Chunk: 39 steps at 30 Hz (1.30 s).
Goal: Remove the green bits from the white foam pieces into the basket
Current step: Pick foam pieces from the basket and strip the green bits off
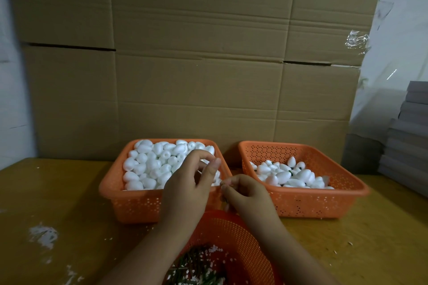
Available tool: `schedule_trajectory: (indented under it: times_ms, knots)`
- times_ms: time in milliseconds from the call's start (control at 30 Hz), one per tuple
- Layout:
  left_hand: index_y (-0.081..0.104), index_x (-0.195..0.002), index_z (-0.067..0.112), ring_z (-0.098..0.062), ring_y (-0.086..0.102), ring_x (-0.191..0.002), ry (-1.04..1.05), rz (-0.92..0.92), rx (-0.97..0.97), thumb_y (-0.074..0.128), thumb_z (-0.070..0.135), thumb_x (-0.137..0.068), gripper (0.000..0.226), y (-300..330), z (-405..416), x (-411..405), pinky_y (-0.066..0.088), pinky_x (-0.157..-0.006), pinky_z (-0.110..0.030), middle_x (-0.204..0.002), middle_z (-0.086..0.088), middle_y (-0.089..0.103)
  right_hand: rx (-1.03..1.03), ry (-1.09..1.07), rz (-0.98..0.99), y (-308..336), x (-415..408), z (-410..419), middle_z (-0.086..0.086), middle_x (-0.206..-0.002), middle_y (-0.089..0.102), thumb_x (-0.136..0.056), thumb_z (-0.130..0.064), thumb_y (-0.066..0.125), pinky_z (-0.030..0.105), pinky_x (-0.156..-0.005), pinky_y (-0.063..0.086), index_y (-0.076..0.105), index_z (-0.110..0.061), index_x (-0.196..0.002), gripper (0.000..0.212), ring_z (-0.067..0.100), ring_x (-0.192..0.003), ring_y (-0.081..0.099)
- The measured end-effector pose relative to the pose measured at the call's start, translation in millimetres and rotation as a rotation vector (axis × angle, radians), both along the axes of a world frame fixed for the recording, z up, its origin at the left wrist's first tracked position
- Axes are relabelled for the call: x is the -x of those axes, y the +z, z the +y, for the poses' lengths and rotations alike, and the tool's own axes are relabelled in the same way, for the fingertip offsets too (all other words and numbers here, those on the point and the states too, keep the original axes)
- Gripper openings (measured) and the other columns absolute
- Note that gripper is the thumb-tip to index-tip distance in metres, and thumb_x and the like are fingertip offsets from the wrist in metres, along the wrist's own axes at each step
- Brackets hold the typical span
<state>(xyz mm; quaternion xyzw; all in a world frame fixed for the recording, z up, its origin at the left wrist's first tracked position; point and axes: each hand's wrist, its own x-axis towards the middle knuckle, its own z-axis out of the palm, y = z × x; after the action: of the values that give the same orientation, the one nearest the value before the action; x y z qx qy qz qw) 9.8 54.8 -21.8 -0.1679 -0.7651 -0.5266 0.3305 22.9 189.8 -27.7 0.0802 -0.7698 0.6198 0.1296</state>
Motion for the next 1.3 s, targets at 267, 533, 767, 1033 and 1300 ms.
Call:
schedule_trajectory:
  times_ms: [267, 533, 767, 1033, 1300]
  knots:
    - [0.057, -0.100, 0.032, -0.001, 0.065, -0.084, -0.001, 0.024, -0.107, 0.033, 0.048, -0.100, 0.029, 1, 0, 2, 0.050, -0.073, -0.021, -0.097, 0.027, 0.062, 0.005, 0.006, -0.010, -1, -1, 1, 0.006, -0.070, 0.067, -0.092, -0.008, 0.061, 0.022, -0.056, 0.048, 0.066, -0.006, -0.089, 0.006, 0.009, -0.054, 0.060]
    - [0.056, -0.098, 0.039, -0.002, 0.064, -0.091, -0.029, 0.010, -0.172, 0.049, 0.028, -0.099, 0.013, 2, 0, 3, 0.055, -0.077, -0.031, -0.105, 0.022, 0.065, 0.050, 0.026, -0.021, -1, 0, 1, 0.008, -0.067, 0.071, -0.093, -0.006, 0.057, 0.018, -0.054, 0.046, 0.063, -0.004, -0.092, 0.007, 0.013, -0.055, 0.064]
    - [0.057, -0.089, 0.035, 0.000, 0.065, -0.086, -0.035, -0.020, -0.145, 0.054, 0.061, -0.076, 0.029, 3, 0, 2, 0.050, -0.073, -0.020, -0.089, 0.023, 0.066, 0.105, 0.016, 0.018, 2, -1, 0, 0.010, -0.070, 0.067, -0.092, -0.008, 0.059, 0.023, -0.053, 0.049, 0.063, -0.005, -0.088, 0.006, 0.013, -0.059, 0.063]
    - [0.062, -0.081, 0.024, -0.004, 0.051, -0.050, -0.087, -0.072, -0.141, 0.035, 0.063, -0.084, 0.048, 2, -1, 2, 0.047, -0.060, -0.031, -0.062, -0.002, 0.066, 0.116, -0.054, 0.118, 9, -7, 2, -0.013, -0.057, 0.054, -0.089, -0.014, 0.065, 0.021, -0.052, 0.040, 0.071, -0.017, -0.080, 0.011, 0.007, -0.056, 0.048]
    - [0.061, -0.078, 0.028, -0.009, 0.047, -0.045, -0.133, -0.107, -0.183, 0.033, 0.053, -0.092, 0.040, 0, -2, 4, 0.042, -0.052, -0.024, -0.061, -0.011, 0.064, 0.380, 0.073, 0.132, 24, -14, 2, 0.010, -0.075, 0.072, -0.093, -0.012, 0.061, 0.017, -0.048, 0.045, 0.067, -0.009, -0.087, 0.010, 0.010, -0.052, 0.060]
